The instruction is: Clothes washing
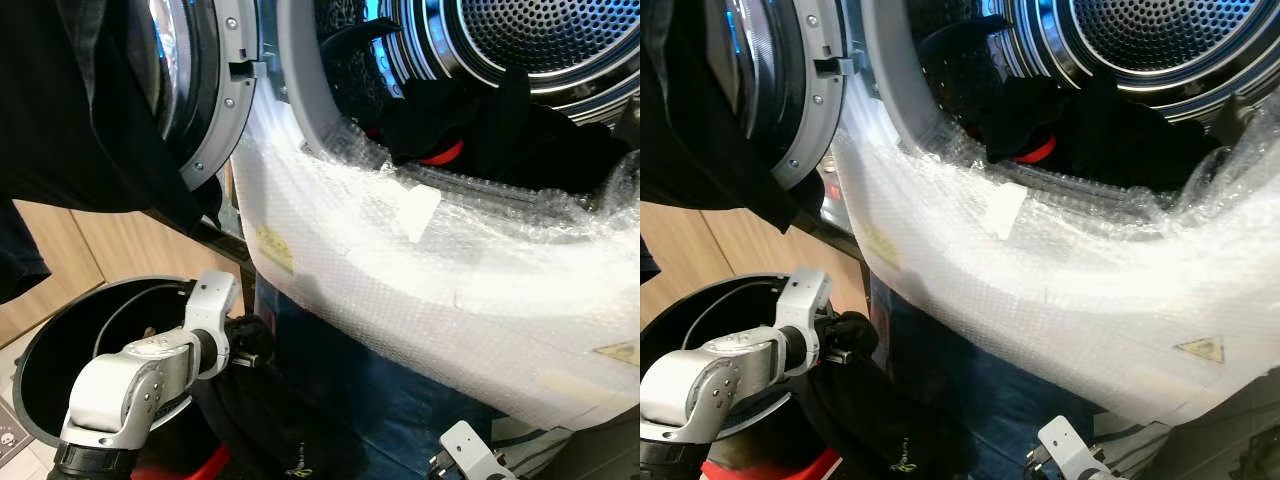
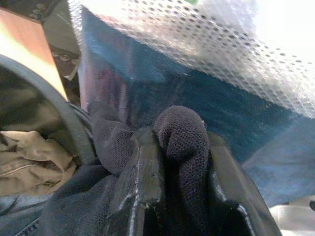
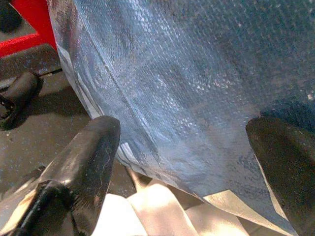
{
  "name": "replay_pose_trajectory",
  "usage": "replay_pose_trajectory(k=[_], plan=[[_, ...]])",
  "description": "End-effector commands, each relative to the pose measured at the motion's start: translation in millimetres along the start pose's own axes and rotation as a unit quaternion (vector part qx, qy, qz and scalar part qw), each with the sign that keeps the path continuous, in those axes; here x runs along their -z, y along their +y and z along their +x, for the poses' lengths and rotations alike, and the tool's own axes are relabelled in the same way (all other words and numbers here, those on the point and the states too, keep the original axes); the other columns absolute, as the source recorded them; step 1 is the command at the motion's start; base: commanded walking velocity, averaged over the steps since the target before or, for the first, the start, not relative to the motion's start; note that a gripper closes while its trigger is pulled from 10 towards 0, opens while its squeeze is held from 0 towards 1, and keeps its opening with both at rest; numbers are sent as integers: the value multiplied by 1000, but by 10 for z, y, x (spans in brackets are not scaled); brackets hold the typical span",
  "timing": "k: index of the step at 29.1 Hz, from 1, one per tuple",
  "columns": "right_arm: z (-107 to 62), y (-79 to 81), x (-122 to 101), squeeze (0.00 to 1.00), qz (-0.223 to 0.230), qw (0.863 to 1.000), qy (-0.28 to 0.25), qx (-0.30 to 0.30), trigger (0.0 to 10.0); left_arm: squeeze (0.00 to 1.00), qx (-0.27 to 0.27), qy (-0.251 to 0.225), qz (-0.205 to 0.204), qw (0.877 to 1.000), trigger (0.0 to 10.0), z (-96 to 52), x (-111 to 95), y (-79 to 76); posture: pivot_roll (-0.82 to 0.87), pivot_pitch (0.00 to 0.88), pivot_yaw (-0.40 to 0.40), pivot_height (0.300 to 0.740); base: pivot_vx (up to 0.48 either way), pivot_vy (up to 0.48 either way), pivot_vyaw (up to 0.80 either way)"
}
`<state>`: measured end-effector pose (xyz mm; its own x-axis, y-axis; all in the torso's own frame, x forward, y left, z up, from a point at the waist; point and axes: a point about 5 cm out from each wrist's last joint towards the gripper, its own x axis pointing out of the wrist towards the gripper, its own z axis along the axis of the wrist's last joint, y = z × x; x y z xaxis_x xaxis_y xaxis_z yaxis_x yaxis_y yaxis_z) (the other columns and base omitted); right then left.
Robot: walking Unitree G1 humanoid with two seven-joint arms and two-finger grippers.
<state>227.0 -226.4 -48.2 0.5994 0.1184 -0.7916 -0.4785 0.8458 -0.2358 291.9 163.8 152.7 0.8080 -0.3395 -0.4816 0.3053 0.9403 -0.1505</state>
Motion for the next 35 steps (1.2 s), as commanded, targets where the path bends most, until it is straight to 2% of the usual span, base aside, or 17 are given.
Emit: replay_pose_trajectory(k=[1,8,9,14,20,23,30,32,35], plan=[[-18,-116,-96,0,11,999,-26,15,10000,0,-14,-13,6,1000,0,-55,-47,24,148,0,-74,740,0,0,0],[-23,-197,-183,0,12,999,-36,28,10000,0,-22,3,14,1000,0,-106,24,32,157,0,-77,740,0,0,0],[-22,-209,-207,0,12,999,-39,30,10000,0,-45,11,25,999,0,-138,48,91,160,0,-76,740,0,0,0],[-20,-217,-234,0,12,998,-44,32,10000,0,-88,23,32,995,0,-227,91,217,168,0,-75,740,0,0,0],[-11,-198,-258,0,14,998,-48,27,10000,0,-88,17,27,996,0,-264,81,218,177,0,-77,740,0,0,0],[-8,-200,-270,0,15,998,-49,29,10000,0,-98,29,39,994,0,-306,103,231,178,0,-74,740,0,0,0],[-1,-187,-292,0,19,998,-54,28,10000,0,-182,45,44,981,0,-503,193,497,192,13,-72,740,0,0,0],[3,-177,-300,0,19,998,-55,27,10000,0,-191,39,43,980,0,-526,173,528,196,12,-74,740,0,0,0],[7,-177,-326,0,17,998,-58,26,10000,0,-184,25,46,982,0,-487,106,487,190,13,-72,740,0,0,0]])
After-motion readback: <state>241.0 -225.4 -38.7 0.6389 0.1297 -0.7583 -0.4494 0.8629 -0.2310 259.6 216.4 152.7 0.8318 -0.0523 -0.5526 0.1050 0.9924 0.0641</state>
